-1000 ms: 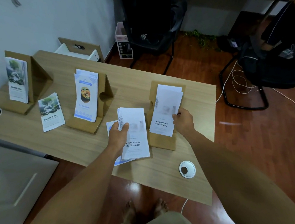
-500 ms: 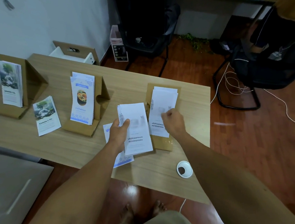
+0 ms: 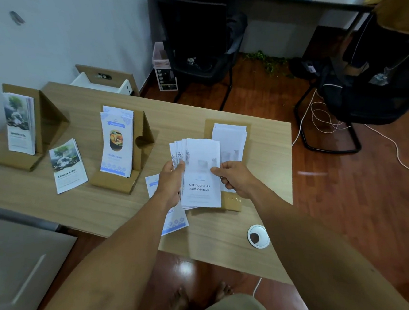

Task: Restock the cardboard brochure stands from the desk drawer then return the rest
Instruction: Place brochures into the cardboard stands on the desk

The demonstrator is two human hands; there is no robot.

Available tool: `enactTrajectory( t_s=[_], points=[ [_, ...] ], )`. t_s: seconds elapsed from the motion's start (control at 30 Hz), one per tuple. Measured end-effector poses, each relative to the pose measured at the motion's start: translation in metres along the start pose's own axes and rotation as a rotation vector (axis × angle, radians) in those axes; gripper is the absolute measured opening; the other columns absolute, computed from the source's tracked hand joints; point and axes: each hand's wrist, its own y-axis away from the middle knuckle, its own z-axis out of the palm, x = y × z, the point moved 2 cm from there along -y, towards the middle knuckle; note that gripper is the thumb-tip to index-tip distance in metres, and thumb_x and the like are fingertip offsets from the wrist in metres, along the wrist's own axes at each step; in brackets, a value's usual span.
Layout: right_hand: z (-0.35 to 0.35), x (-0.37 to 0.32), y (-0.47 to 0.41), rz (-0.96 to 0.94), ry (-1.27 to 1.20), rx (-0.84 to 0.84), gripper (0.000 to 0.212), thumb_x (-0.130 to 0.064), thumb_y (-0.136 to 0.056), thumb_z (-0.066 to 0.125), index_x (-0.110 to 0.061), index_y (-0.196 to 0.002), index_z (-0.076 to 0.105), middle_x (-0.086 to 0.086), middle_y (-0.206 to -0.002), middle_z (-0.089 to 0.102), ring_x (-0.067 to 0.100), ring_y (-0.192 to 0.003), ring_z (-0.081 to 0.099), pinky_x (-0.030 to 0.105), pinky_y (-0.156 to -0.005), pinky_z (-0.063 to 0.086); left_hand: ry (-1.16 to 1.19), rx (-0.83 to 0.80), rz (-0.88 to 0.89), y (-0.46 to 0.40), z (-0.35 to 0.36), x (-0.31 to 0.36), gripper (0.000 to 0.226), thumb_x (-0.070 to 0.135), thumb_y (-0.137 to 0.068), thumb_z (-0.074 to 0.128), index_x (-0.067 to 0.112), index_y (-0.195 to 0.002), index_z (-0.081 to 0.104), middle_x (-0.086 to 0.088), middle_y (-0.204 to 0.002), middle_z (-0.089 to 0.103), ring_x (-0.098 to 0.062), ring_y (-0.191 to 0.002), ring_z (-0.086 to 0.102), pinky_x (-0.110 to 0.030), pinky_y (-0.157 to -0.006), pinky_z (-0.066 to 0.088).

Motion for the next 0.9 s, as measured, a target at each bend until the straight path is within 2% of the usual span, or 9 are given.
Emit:
enactTrajectory(
  t_s=[0.13,0.2,0.33,0.5,0.63,0.8,0.9],
  points=[
    [0.001,0.002,0.001,0.042,-0.03,0.001,0.011,-0.018,-0.09,0.077,-0.011,-0.088,0.069,0.001,-0.077,0.058,0.013,-0.058,0.042,0.025,-0.048,0.034,-0.021,0.021,0.042,-0.002,-0.004,-0.002,0.028,0.027,-0.098,0.07,0.02,-0.124,0.063,-0.004,-0.118,0.076,-0.028,-0.104,0.075,-0.053,-0.09,0.061],
    [0.0,0.001,0.001,0.053,-0.005,-0.001,0.008,-0.018,-0.092,0.075,-0.011,-0.094,0.071,-0.001,-0.076,0.058,0.013,-0.057,0.042,0.026,-0.049,0.035,0.001,0.021,0.023,-0.002,-0.005,-0.003,0.024,0.031,-0.1,0.066,0.024,-0.123,0.065,-0.002,-0.116,0.077,-0.028,-0.103,0.075,-0.052,-0.088,0.061],
    [0.0,0.003,0.002,0.06,0.021,-0.005,0.02,-0.018,-0.094,0.072,-0.004,-0.108,0.071,-0.001,-0.067,0.059,0.013,-0.051,0.04,0.027,-0.049,0.035,-0.011,0.035,0.016,-0.001,-0.003,-0.006,0.024,0.034,-0.105,0.056,0.025,-0.126,0.065,-0.002,-0.117,0.076,-0.028,-0.103,0.074,-0.054,-0.091,0.06],
    [0.003,0.001,0.007,0.066,0.052,-0.076,0.01,-0.016,-0.094,0.072,-0.009,-0.101,0.072,-0.004,-0.061,0.06,0.013,-0.047,0.038,0.025,-0.046,0.03,-0.075,0.036,0.023,-0.001,-0.002,-0.009,0.02,0.036,-0.105,0.055,0.027,-0.12,0.065,-0.001,-0.113,0.077,-0.029,-0.103,0.074,-0.058,-0.095,0.058],
    [0.001,-0.002,0.007,0.047,0.097,-0.013,0.007,-0.018,-0.094,0.072,-0.012,-0.091,0.069,-0.002,-0.062,0.059,0.012,-0.045,0.043,0.023,-0.045,0.035,-0.094,0.068,0.038,-0.003,-0.002,-0.01,0.016,0.038,-0.105,0.054,0.031,-0.114,0.066,0.003,-0.108,0.078,-0.025,-0.099,0.075,-0.054,-0.092,0.06],
    [0.0,-0.002,0.004,0.047,0.095,0.009,0.008,-0.019,-0.096,0.07,-0.012,-0.091,0.067,0.0,-0.066,0.057,0.014,-0.047,0.045,0.023,-0.043,0.038,-0.077,0.062,0.05,-0.003,0.003,-0.01,0.016,0.038,-0.106,0.053,0.033,-0.112,0.066,0.004,-0.11,0.078,-0.024,-0.098,0.076,-0.051,-0.088,0.062],
    [-0.001,0.0,0.003,0.071,0.048,0.005,0.007,-0.018,-0.095,0.071,-0.012,-0.092,0.068,0.004,-0.072,0.063,0.015,-0.05,0.048,0.026,-0.047,0.041,-0.054,0.075,0.024,-0.003,0.002,-0.007,0.02,0.039,-0.106,0.052,0.03,-0.118,0.065,0.002,-0.111,0.077,-0.025,-0.098,0.075,-0.05,-0.086,0.062]
  ],
)
